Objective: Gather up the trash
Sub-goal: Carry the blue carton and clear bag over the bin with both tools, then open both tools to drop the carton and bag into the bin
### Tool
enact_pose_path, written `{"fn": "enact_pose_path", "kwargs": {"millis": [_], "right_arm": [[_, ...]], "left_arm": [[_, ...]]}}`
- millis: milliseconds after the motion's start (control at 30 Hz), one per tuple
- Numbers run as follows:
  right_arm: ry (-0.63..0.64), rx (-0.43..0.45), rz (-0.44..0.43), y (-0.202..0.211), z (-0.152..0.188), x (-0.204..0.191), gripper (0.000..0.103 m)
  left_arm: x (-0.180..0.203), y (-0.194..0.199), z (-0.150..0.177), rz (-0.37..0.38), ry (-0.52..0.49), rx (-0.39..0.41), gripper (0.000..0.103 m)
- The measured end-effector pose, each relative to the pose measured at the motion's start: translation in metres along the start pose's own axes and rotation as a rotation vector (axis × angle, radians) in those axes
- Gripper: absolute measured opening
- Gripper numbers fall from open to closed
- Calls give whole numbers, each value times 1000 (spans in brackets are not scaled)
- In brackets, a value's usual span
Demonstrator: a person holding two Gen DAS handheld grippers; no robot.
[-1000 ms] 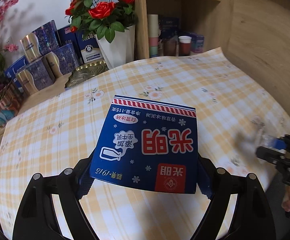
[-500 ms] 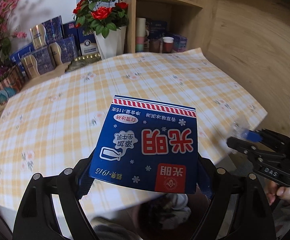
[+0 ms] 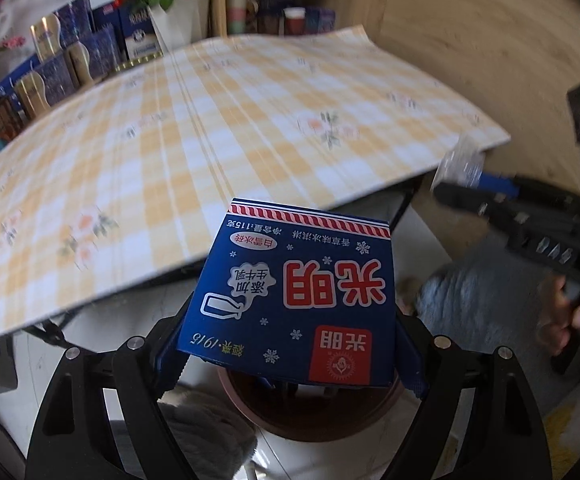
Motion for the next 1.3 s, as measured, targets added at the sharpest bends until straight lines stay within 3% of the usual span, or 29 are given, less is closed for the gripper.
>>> {"fn": "enact_pose_path", "kwargs": {"millis": [267, 333, 633, 800, 933, 1133, 1300], "right_arm": [[-10, 4, 13, 0, 7, 6, 43], [-10, -8, 15, -3, 10, 7, 43], [4, -31, 34, -11, 14, 10, 43], [17, -52, 25, -18, 18, 7, 43], [70, -87, 6, -30, 25, -7, 43], [170, -166, -23, -57, 39, -34, 43], [182, -272, -32, -85, 56, -43, 43]], "left_arm": [[8, -56, 32, 14, -29, -110, 83], [1, -72, 35, 26, 17, -157, 83], [-23, -99, 40, 57, 164, -205, 91], [-31, -88, 38, 42, 201, -156, 93], [-36, -56, 29, -18, 218, -30, 96], [-66, -11, 27, -121, 346, 135, 97], [-89, -5, 31, -156, 448, 158, 97]]}}
Point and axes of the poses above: each gripper's, at about its wrist camera, not at the fingertips, and y roughly against the way its jaws point, x to its right, z to its underside, the point moved 2 cm from there along -y, roughly the way its jaws point, and after that the axes turned 2 degrees about x, right-handed, at the moved point
